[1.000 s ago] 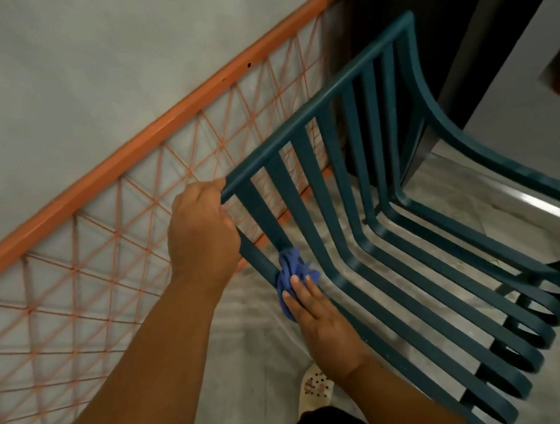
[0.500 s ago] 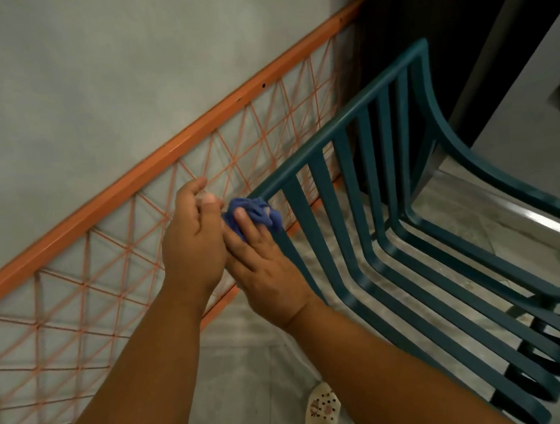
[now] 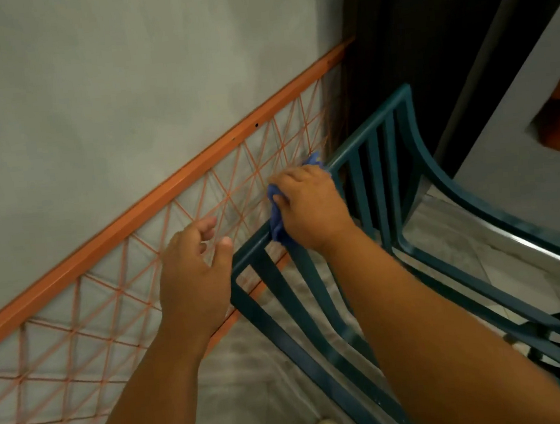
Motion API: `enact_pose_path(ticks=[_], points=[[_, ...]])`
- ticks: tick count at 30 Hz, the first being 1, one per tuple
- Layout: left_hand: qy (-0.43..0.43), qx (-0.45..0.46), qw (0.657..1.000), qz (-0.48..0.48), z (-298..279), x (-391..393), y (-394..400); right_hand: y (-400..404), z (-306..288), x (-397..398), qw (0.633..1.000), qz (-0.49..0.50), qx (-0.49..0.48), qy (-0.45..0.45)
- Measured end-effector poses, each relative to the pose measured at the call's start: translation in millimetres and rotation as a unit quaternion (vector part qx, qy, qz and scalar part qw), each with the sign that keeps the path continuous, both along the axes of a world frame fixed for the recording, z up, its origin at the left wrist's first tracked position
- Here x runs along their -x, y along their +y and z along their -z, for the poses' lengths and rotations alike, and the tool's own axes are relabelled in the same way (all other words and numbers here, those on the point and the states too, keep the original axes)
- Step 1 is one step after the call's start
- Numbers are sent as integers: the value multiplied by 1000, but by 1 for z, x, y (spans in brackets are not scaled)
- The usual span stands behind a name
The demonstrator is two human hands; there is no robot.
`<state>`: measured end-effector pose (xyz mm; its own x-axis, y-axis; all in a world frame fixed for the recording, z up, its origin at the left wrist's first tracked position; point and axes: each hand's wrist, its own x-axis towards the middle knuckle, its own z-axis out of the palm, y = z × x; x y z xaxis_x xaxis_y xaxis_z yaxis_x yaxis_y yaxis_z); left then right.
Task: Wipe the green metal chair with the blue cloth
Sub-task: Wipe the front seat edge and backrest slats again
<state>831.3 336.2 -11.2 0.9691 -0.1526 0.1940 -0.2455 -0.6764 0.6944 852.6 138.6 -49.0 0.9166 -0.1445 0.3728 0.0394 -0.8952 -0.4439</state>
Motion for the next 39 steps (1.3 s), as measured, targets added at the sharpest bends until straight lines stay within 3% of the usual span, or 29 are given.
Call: enact_pose_path(ticks=[4, 8, 16, 20, 25, 28, 35, 39], points=[[-46, -54, 997, 39, -9, -7, -30, 42, 9, 26, 989, -135, -23, -50], [-64, -111, 989, 79, -12, -12, -60, -1, 18, 14, 984, -173, -1, -46], [-12, -250, 964, 85, -10, -23, -79, -121, 3, -37, 998, -3, -34, 44], [24, -301, 948, 96, -21, -28, -82, -95, -14, -43, 991, 94, 45, 81], [68, -408, 904, 109, -29, -34, -94, -63, 8, -2, 996, -76, -40, -35], [64, -469, 876, 92, -33, -32, -109, -93, 13, -11, 993, -102, -33, -44], [51, -530, 841, 98, -28, -27, -129, -158, 12, -45, 995, 38, -83, -30], [64, -523, 844, 105, -28, -28, -126, -138, 8, -58, 970, 163, -177, -40]])
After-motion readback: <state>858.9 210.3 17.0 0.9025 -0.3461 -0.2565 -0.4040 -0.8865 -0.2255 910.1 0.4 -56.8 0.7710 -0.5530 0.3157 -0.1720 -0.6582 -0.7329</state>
